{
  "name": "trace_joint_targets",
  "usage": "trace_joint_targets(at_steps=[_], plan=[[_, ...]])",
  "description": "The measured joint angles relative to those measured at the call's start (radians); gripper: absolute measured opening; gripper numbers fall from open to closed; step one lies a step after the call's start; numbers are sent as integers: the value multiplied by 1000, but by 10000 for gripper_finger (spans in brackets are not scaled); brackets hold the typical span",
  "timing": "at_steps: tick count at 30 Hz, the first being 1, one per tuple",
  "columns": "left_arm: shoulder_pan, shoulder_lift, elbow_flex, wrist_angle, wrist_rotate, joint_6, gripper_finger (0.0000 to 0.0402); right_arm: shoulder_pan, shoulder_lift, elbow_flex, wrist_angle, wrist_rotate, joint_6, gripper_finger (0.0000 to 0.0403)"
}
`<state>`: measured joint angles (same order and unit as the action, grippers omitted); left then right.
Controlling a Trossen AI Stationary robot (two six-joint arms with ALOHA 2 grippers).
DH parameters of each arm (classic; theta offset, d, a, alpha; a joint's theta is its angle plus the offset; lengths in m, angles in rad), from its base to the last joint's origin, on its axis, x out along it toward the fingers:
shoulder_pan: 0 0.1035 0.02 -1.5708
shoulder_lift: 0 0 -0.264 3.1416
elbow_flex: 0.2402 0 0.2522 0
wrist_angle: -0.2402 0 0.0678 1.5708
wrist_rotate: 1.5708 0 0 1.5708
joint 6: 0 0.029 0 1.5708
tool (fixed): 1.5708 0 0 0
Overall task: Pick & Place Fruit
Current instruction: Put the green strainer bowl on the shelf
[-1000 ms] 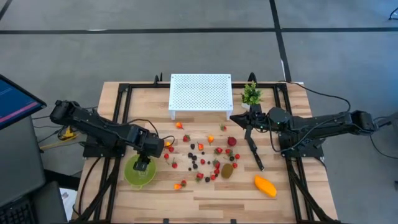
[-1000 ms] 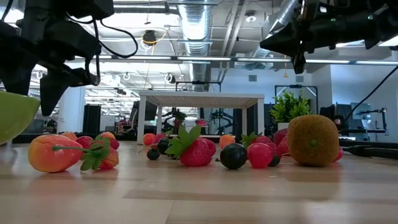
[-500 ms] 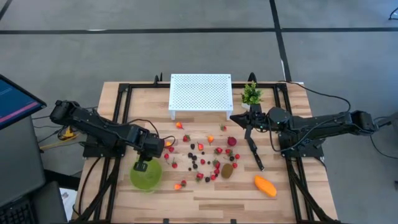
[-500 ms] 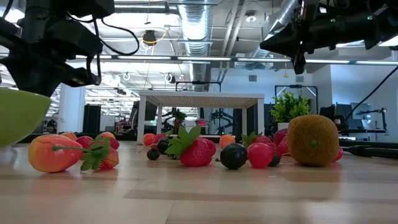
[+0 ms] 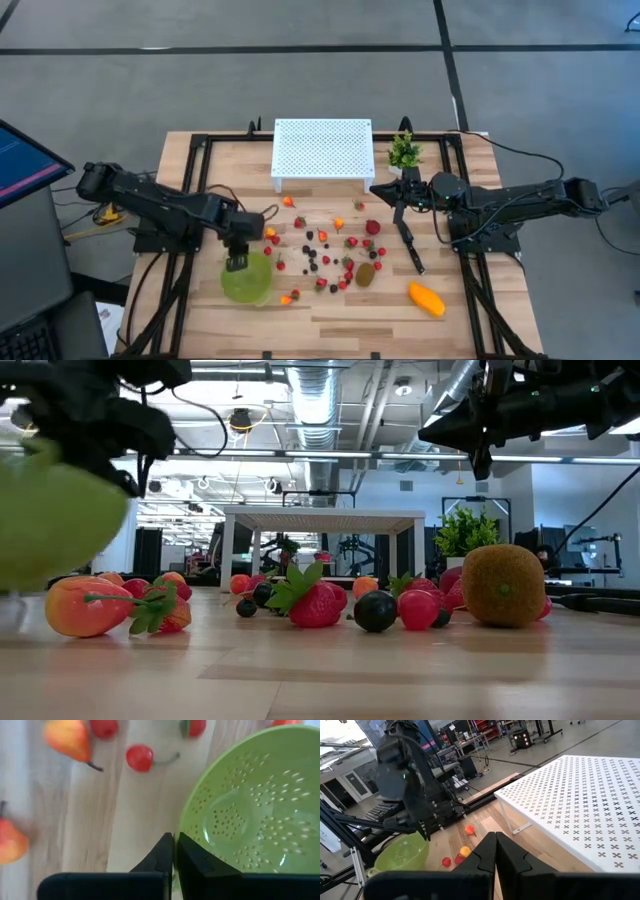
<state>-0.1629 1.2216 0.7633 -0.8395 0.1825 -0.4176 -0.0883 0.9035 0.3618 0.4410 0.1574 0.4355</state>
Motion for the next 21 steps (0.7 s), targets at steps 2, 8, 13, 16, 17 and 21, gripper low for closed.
trace_joint_targets(at_steps=[2,8,13,16,17,21], plan=[[25,-32,24,23,2,-10,4,0,0,0,-3,0,0,1],[134,-115,124,97,-1,-9,3,0,0,0,-7,0,0,1],[253,-130,228,181,-17,-7,4,0,0,0,-7,0,0,1],[323,-116,285,236,-17,-7,3,0,0,0,-8,0,0,1],[346,-107,302,250,-17,-7,3,0,0,0,-8,0,0,1],[443,-74,368,270,-17,34,4,0,0,0,-10,0,0,1]])
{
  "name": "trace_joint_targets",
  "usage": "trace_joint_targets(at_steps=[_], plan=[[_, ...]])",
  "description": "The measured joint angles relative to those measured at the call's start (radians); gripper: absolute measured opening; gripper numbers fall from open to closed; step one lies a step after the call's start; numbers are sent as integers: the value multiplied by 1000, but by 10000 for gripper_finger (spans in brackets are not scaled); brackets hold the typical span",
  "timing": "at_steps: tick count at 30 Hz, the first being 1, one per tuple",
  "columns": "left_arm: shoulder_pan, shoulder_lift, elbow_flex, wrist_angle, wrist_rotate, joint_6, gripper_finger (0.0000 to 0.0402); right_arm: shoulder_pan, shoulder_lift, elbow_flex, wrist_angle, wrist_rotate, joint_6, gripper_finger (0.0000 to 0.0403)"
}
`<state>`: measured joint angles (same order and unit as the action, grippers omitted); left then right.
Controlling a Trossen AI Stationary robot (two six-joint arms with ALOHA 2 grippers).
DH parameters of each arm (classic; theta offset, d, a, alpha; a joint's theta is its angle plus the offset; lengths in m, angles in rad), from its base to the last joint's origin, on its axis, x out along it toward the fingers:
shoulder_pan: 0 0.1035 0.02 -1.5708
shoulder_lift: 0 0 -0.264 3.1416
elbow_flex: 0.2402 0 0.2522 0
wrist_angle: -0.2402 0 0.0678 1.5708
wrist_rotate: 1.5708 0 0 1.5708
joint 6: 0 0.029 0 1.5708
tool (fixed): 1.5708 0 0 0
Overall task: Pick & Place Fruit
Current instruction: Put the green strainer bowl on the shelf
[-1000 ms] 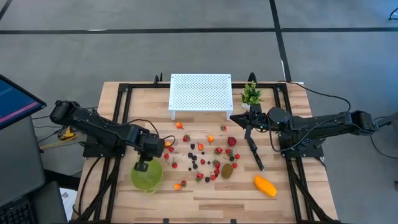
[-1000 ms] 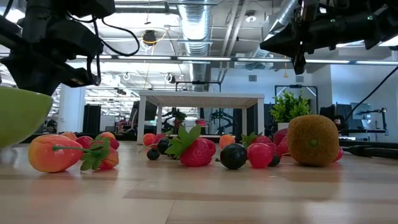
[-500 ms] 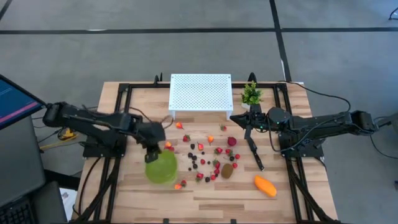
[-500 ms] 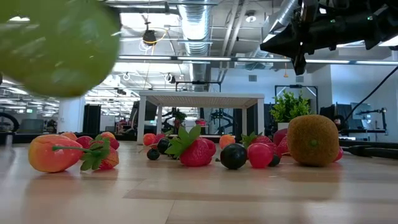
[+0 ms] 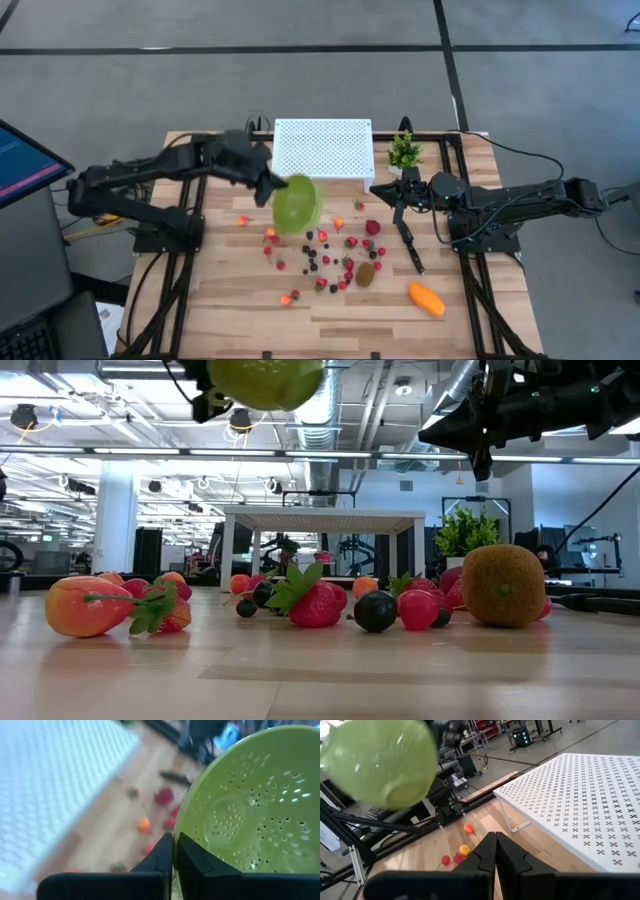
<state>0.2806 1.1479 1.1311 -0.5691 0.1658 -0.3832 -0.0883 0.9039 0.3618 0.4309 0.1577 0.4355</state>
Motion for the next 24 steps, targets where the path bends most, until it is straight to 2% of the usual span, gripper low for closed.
trace_joint_targets(at_steps=[7,11,19,24], plan=[[185,103,140,2,1,59,4,-4,0,0,-1,0,0,1],[271,187,240,-6,69,65,4,-20,0,0,-5,0,0,1],[391,379,484,-216,84,92,3,-45,0,0,-5,0,0,1],[469,465,541,-271,82,91,3,-45,0,0,-8,0,0,1]])
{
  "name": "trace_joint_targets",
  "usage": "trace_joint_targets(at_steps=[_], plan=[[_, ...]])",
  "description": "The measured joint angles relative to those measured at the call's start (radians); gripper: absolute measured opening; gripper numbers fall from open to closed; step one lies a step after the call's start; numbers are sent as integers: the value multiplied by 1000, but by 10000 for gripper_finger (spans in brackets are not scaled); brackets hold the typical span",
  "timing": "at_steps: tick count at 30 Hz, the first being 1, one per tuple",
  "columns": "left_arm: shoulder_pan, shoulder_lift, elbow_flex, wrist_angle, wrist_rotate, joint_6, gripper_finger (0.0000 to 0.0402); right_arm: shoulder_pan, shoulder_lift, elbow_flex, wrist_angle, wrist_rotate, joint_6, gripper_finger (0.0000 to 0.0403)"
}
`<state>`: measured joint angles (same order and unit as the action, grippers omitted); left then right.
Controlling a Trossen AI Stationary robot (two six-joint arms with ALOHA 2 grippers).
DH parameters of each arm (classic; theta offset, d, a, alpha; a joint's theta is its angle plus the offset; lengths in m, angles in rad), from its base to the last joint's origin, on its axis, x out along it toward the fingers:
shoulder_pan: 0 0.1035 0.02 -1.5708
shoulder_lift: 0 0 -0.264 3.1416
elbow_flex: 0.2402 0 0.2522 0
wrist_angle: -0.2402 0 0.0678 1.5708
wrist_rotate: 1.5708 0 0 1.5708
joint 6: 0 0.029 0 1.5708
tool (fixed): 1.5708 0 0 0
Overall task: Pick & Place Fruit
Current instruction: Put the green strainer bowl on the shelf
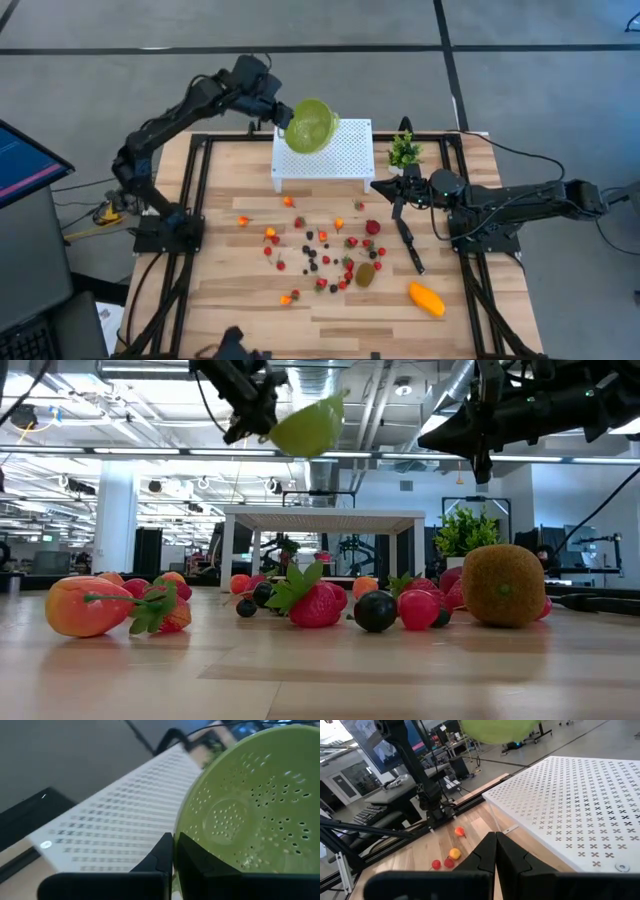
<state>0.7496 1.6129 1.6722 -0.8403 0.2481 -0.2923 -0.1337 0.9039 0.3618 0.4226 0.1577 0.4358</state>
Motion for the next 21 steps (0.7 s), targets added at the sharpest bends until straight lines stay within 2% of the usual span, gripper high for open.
trace_joint_targets(at_steps=[5,10,15,21], plan=[[55,70,0,-54,-7,-23,3,1,0,0,-18,0,0,1],[59,116,0,-113,-14,-22,3,2,0,0,-41,0,1,1],[48,125,0,-120,-16,-21,3,2,0,0,-57,0,2,1],[44,125,-1,-131,-64,-19,3,2,0,0,-57,0,2,1]])
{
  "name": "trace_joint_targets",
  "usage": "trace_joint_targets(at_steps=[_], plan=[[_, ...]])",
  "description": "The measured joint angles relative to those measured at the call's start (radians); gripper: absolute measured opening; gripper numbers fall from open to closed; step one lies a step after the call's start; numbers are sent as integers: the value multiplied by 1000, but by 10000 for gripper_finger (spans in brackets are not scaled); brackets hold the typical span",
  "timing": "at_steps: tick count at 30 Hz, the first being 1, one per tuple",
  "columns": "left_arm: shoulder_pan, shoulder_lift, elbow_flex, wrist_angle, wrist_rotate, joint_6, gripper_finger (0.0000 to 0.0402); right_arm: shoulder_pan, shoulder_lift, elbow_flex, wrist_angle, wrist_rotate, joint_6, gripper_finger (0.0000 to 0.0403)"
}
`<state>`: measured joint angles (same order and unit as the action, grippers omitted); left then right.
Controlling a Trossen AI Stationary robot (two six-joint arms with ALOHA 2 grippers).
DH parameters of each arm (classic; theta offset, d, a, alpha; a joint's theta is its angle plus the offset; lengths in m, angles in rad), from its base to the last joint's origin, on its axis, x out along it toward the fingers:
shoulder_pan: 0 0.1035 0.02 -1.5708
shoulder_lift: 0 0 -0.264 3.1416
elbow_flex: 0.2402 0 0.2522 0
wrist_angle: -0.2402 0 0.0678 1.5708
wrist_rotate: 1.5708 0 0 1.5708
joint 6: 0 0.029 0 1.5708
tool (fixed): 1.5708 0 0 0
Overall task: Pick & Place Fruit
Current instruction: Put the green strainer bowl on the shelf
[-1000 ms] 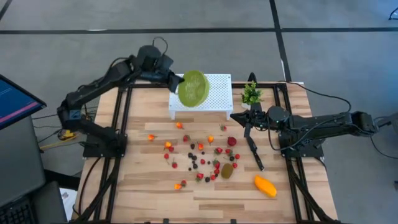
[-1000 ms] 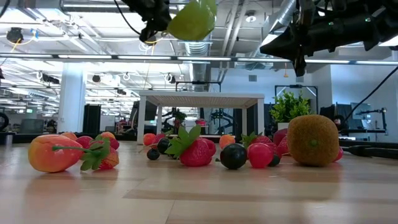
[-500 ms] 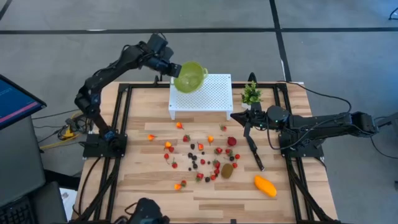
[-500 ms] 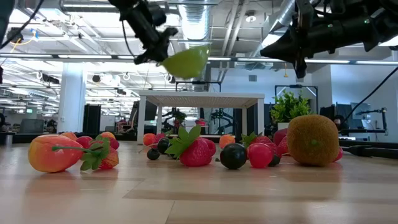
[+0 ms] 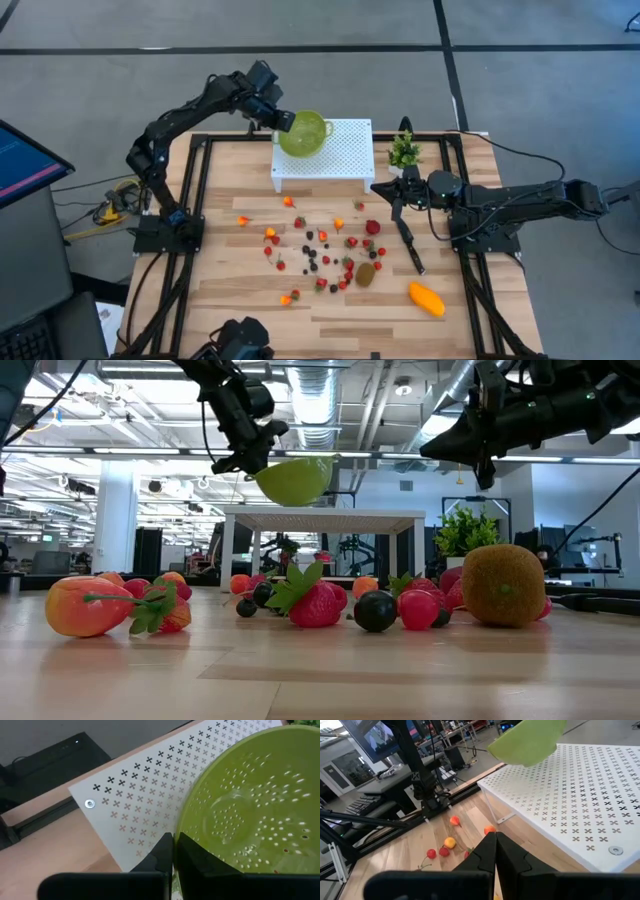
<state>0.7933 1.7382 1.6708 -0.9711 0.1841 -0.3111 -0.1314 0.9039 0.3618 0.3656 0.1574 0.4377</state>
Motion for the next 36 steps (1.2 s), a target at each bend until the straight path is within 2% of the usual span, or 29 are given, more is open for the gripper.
trace_joint_targets(at_steps=[20,36], plan=[[-3,-1,-18,-6,-16,-5,3,0,0,0,0,0,0,1],[-3,-2,-18,3,-12,23,26,0,0,0,1,0,-2,1]])
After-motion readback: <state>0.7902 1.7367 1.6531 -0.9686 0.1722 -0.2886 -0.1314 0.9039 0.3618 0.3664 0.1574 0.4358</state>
